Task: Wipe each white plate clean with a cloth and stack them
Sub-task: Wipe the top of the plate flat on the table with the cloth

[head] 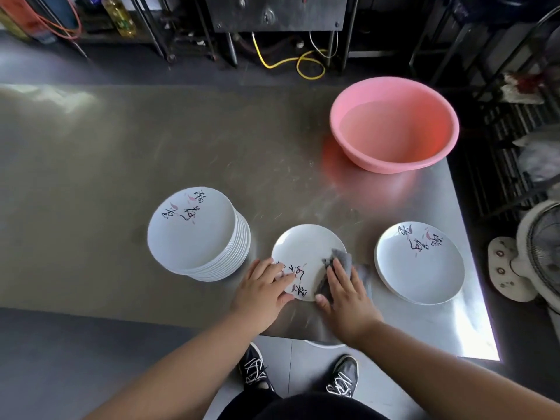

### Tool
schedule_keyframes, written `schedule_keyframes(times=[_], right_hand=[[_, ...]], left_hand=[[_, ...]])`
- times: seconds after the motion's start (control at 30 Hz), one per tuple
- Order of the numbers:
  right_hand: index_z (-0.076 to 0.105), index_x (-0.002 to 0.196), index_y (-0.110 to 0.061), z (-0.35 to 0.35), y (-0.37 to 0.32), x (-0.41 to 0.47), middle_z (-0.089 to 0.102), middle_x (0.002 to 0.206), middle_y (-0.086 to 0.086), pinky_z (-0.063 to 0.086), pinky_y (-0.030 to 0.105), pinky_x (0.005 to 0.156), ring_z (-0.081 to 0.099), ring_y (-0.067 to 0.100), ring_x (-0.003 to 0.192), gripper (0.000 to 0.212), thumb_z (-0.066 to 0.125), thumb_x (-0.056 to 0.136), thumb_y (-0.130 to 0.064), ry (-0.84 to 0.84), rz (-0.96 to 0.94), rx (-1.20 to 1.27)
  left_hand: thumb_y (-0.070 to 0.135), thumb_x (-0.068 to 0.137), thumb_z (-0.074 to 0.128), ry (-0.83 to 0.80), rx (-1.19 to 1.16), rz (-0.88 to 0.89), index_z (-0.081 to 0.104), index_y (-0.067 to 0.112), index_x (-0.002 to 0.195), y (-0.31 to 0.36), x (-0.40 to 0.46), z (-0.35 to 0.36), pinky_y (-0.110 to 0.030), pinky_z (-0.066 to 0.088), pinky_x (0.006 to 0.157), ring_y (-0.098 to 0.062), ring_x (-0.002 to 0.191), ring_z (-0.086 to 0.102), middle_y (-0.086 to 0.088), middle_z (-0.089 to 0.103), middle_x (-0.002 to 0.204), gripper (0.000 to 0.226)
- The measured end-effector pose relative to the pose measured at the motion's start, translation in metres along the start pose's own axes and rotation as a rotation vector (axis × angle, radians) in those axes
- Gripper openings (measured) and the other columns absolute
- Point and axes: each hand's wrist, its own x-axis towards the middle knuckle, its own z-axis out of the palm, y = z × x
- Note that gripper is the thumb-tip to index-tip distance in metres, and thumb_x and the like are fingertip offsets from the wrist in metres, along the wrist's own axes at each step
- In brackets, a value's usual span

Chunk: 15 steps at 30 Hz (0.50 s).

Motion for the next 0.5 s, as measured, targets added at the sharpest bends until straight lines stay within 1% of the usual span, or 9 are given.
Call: schedule_keyframes(times=[0.07,0.13,0.17,0.23,0.3,0.33,0.4,0.47,0.5], right_hand=[[0.004,0.169,-0.021,-0.016,0.006,0.022,-0.029,0.163,-0.019,-0.002,0.043,0.131,-0.018,0.029,0.16,0.086,0.017,0.099,-0.071,0.046,0.004,-0.006],[0.003,0.169,-0.022,-0.024,0.008,0.03,-0.029,0.163,-0.019,-0.003,0.04,0.13,-0.018,0.029,0.16,0.083,0.021,0.102,-0.068,0.056,-0.006,-0.005],[0.002,0.169,-0.021,-0.022,0.006,0.027,-0.03,0.164,-0.017,-0.003,0.041,0.13,-0.018,0.029,0.16,0.084,0.022,0.102,-0.068,0.052,-0.005,-0.009],[-0.003,0.168,-0.02,-0.01,0.0,0.008,-0.033,0.166,-0.01,-0.003,0.044,0.131,-0.02,0.03,0.16,0.089,0.018,0.1,-0.073,0.023,-0.004,-0.047],[-0.01,0.167,-0.02,0.007,-0.004,-0.018,-0.037,0.167,-0.006,-0.008,0.044,0.13,-0.028,0.029,0.157,0.094,0.007,0.094,-0.078,-0.029,-0.034,-0.076],[-0.013,0.166,-0.021,0.011,-0.003,-0.027,-0.039,0.166,-0.008,-0.012,0.042,0.128,-0.033,0.027,0.154,0.096,0.003,0.092,-0.08,-0.061,-0.045,-0.065],[-0.011,0.166,-0.025,0.006,0.004,-0.03,-0.04,0.164,-0.014,-0.013,0.039,0.126,-0.035,0.024,0.153,0.095,0.006,0.091,-0.081,-0.093,-0.047,-0.032],[-0.002,0.168,-0.025,-0.01,0.011,-0.014,-0.034,0.164,-0.016,-0.006,0.042,0.13,-0.026,0.026,0.158,0.087,0.018,0.099,-0.074,-0.048,-0.059,-0.056],[0.001,0.169,-0.025,-0.019,0.013,-0.004,-0.03,0.165,-0.017,-0.002,0.044,0.131,-0.021,0.027,0.16,0.083,0.024,0.103,-0.069,-0.023,-0.06,-0.069]], left_hand=[[0.048,0.089,0.063,0.035,0.011,-0.005,0.065,0.034,0.121,0.003,0.0,0.001,-0.039,0.024,0.12,-0.027,0.125,0.051,0.005,0.062,0.126,0.035],[0.048,0.088,0.067,0.061,0.011,-0.016,0.069,0.035,0.118,0.009,0.0,0.002,-0.041,0.033,0.113,-0.027,0.119,0.053,0.005,0.063,0.12,0.033],[0.051,0.086,0.069,0.06,0.01,-0.03,0.07,0.035,0.116,0.013,0.0,0.001,-0.042,0.038,0.107,-0.026,0.115,0.054,0.007,0.063,0.116,0.033],[0.06,0.084,0.071,0.019,0.012,-0.079,0.072,0.037,0.112,0.022,0.002,-0.003,-0.043,0.043,0.098,-0.024,0.106,0.055,0.01,0.061,0.106,0.036],[0.07,0.081,0.068,-0.057,0.022,-0.115,0.073,0.036,0.108,0.032,0.005,-0.007,-0.041,0.041,0.095,-0.023,0.101,0.056,0.011,0.057,0.099,0.043],[0.074,0.079,0.065,-0.082,0.03,-0.108,0.073,0.035,0.106,0.035,0.005,-0.008,-0.041,0.039,0.095,-0.024,0.102,0.056,0.01,0.056,0.099,0.047],[0.077,0.078,0.062,-0.086,0.02,-0.078,0.071,0.034,0.108,0.035,0.004,-0.008,-0.041,0.037,0.1,-0.025,0.115,0.055,0.009,0.056,0.113,0.053],[0.072,0.082,0.062,-0.075,-0.011,-0.064,0.069,0.033,0.116,0.029,0.0,-0.008,-0.045,0.036,0.111,-0.024,0.133,0.049,0.007,0.057,0.133,0.051],[0.066,0.085,0.063,-0.078,-0.011,-0.058,0.069,0.034,0.119,0.025,-0.002,-0.008,-0.047,0.035,0.113,-0.023,0.136,0.048,0.008,0.057,0.138,0.048]])
